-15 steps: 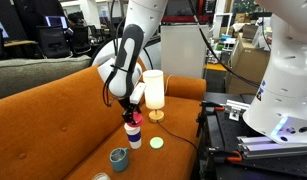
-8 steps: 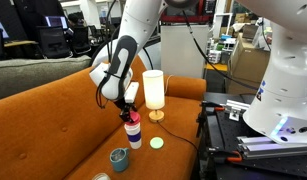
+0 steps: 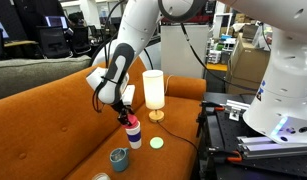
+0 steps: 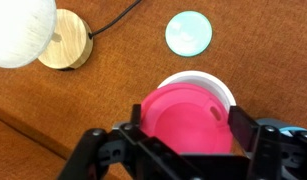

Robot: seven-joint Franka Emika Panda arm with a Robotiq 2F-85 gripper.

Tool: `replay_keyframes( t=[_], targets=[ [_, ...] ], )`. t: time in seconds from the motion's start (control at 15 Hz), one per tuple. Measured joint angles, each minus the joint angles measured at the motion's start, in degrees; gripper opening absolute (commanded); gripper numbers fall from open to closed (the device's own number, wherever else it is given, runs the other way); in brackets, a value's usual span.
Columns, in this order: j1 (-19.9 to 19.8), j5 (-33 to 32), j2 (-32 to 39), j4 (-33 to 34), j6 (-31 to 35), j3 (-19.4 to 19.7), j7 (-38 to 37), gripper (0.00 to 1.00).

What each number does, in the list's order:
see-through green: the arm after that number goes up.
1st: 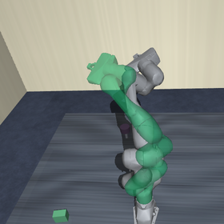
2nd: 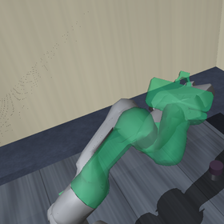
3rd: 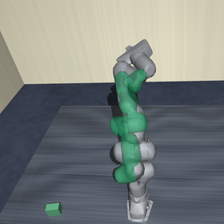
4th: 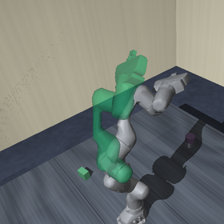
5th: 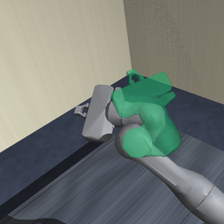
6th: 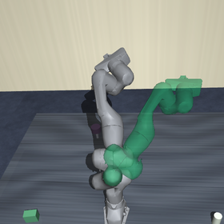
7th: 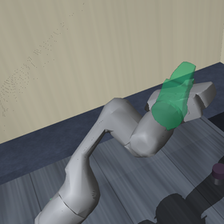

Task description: Pick the pink lid and put it on the white and purple cup

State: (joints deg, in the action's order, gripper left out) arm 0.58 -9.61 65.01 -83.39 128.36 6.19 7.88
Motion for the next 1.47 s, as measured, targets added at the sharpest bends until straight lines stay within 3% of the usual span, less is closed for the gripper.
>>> replay_keyframes(
  t=[0.8, 1.47],
  targets=[
    [0.0, -0.3, 0.6, 0.6, -1.6, -0.1, 7.6, 0.61],
    [-1.1, -0.2, 0.6, 0.2, -2.5, -1.9, 8.0, 0.61]
  ],
)
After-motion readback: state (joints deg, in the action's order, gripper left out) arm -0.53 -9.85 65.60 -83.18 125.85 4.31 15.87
